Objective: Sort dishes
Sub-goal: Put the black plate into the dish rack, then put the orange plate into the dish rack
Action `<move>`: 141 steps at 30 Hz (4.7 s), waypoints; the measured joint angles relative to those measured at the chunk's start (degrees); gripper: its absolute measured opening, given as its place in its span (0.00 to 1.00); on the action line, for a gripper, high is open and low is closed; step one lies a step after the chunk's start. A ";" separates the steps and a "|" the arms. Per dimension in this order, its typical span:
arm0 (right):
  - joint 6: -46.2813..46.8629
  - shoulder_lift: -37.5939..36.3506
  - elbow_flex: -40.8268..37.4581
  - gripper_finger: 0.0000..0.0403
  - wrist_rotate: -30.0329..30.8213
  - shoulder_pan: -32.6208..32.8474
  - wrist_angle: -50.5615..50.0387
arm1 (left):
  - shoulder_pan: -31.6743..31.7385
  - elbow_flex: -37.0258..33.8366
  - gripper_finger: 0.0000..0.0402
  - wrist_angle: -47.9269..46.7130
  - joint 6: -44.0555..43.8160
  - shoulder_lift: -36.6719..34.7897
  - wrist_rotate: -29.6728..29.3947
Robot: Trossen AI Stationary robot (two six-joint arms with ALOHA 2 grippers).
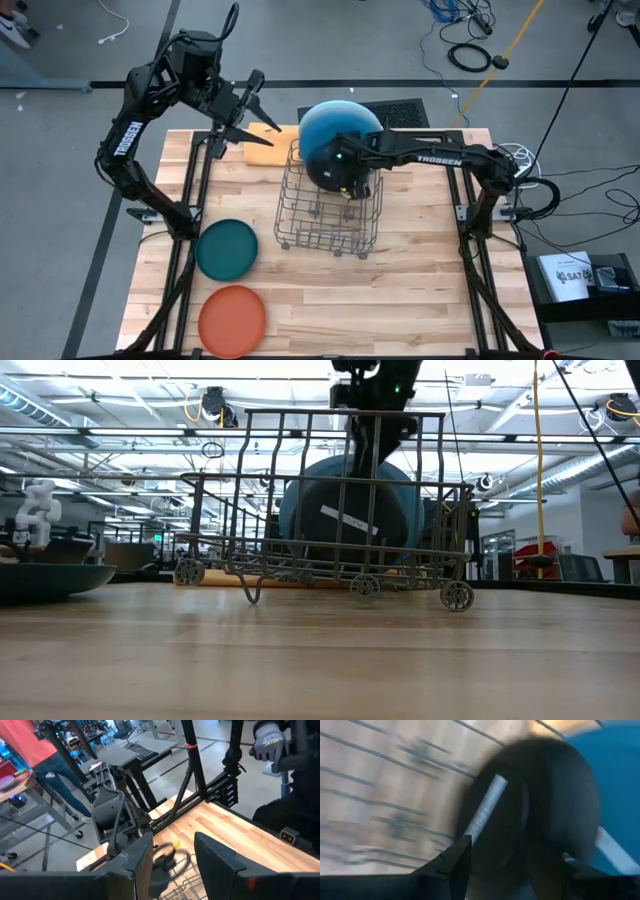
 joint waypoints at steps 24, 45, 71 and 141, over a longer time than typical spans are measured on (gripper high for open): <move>1.25 -8.38 0.00 0.41 -14.62 11.65 9.82 | -22.48 -4.65 0.36 -14.55 -44.80 -0.10 -60.96; 13.19 -6.63 0.00 0.41 -4.31 33.84 11.49 | -61.74 -46.84 0.36 -5.67 -97.61 0.02 -61.97; 19.24 -0.81 0.00 0.41 18.41 51.18 27.16 | -81.00 -65.42 0.36 41.89 -105.69 11.77 -48.20; 15.99 -0.90 0.00 0.41 18.17 50.63 25.47 | -69.23 -54.90 0.36 12.40 -61.22 16.44 -47.82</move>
